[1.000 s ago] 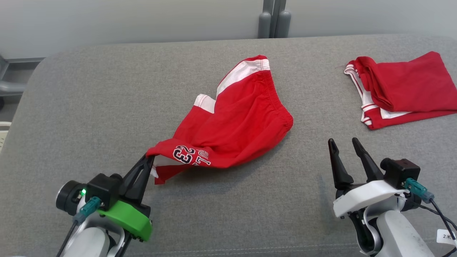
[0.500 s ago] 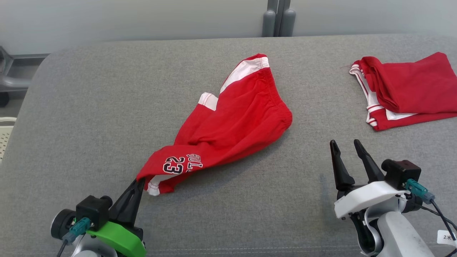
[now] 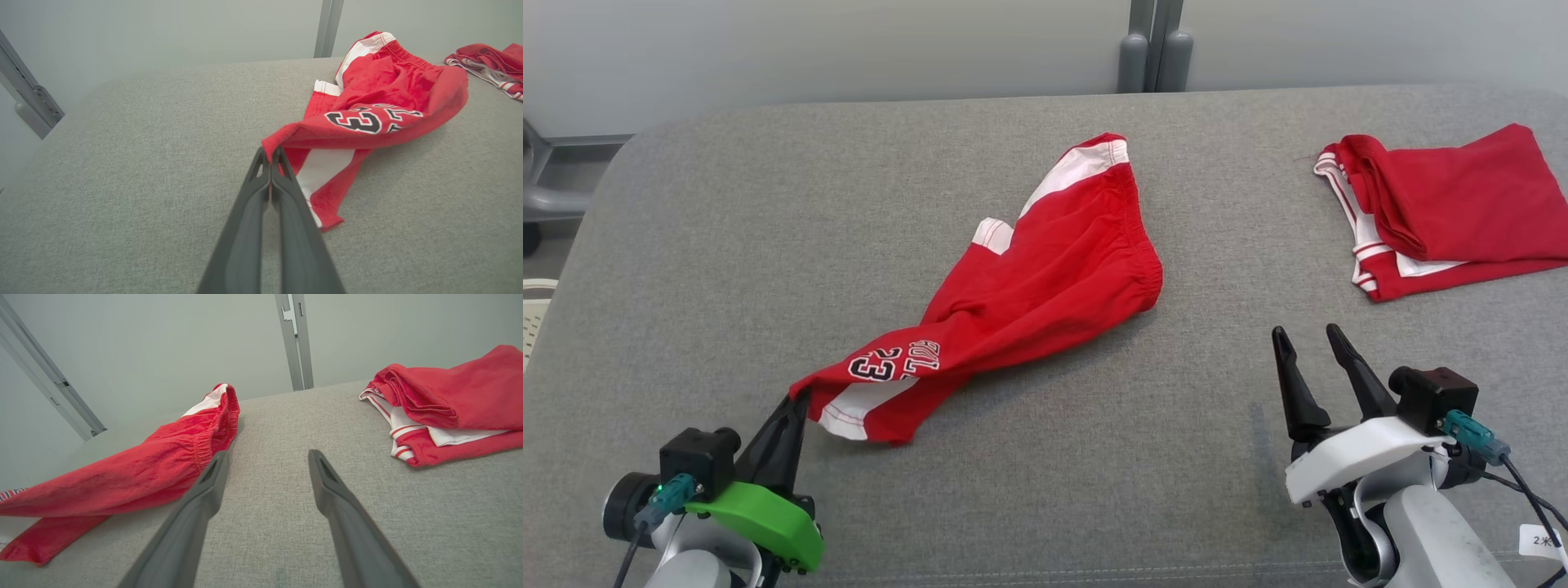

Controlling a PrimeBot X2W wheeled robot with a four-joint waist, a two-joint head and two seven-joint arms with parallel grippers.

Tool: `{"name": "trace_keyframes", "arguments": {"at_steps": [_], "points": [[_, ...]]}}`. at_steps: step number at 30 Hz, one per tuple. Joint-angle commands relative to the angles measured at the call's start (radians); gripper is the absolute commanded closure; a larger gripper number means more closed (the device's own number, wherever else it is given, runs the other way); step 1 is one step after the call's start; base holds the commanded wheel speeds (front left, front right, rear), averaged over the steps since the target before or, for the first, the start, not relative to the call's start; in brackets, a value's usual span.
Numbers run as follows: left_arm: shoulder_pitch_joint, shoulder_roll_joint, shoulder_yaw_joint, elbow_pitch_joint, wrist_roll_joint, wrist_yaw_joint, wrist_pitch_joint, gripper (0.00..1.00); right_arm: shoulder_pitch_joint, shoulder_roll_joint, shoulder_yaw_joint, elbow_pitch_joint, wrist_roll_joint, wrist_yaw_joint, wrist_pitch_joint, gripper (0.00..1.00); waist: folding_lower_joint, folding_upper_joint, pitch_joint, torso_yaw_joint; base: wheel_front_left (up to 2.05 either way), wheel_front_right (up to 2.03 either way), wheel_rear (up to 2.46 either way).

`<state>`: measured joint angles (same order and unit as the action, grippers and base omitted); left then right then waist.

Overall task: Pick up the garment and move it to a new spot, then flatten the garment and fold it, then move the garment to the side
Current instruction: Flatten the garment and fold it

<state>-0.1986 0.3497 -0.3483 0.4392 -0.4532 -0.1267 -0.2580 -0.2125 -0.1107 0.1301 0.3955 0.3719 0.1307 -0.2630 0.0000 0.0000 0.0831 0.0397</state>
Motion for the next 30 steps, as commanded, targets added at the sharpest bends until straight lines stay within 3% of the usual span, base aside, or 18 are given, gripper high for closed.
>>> {"name": "trace_keyframes", "arguments": {"at_steps": [1, 9, 10, 11, 12, 22, 30], "points": [[-0.015, 0.003, 0.011, 0.005, 0.007, -0.001, -0.008, 1.0, -0.008, -0.006, 0.0, 0.003, 0.005, 0.0, -0.004, 0.0, 0.0, 0.0, 0.0, -0.006, 0.0, 0.0, 0.0], [-0.023, -0.03, 0.058, 0.091, 0.023, -0.001, -0.006, 1.0, -0.013, -0.01, 0.003, 0.009, 0.009, 0.0, -0.004, 0.0, 0.0, 0.0, -0.002, -0.02, 0.0, 0.0, 0.0], [-0.024, -0.038, 0.07, 0.095, 0.028, 0.002, -0.007, 0.75, -0.013, -0.01, 0.003, 0.01, 0.009, 0.0, -0.004, 0.0, 0.0, 0.0, -0.004, -0.02, 0.0, 0.0, 0.0], [-0.023, -0.045, 0.08, 0.098, 0.036, 0.006, -0.007, 0.29, -0.012, -0.01, 0.003, 0.011, 0.009, 0.0, -0.004, 0.0, 0.0, 0.0, -0.005, -0.018, 0.0, 0.0, 0.0], [-0.018, -0.05, 0.089, 0.101, 0.044, 0.009, -0.007, 0.0, -0.012, -0.009, 0.003, 0.011, 0.008, 0.0, -0.004, 0.0, 0.0, 0.0, -0.006, -0.017, 0.0, 0.0, 0.0], [0.027, -0.096, 0.168, 0.082, 0.1, 0.005, -0.007, 0.0, -0.002, -0.007, 0.004, 0.012, 0.007, 0.0, -0.004, 0.0, 0.0, 0.0, -0.019, 0.012, 0.0, 0.0, 0.0], [0.104, -0.18, 0.274, -0.092, 0.182, 0.023, -0.007, 0.0, -0.001, -0.013, 0.013, 0.018, 0.016, 0.0, -0.004, 0.0, 0.0, 0.0, -0.02, 0.045, 0.0, 0.0, 0.0]]}}
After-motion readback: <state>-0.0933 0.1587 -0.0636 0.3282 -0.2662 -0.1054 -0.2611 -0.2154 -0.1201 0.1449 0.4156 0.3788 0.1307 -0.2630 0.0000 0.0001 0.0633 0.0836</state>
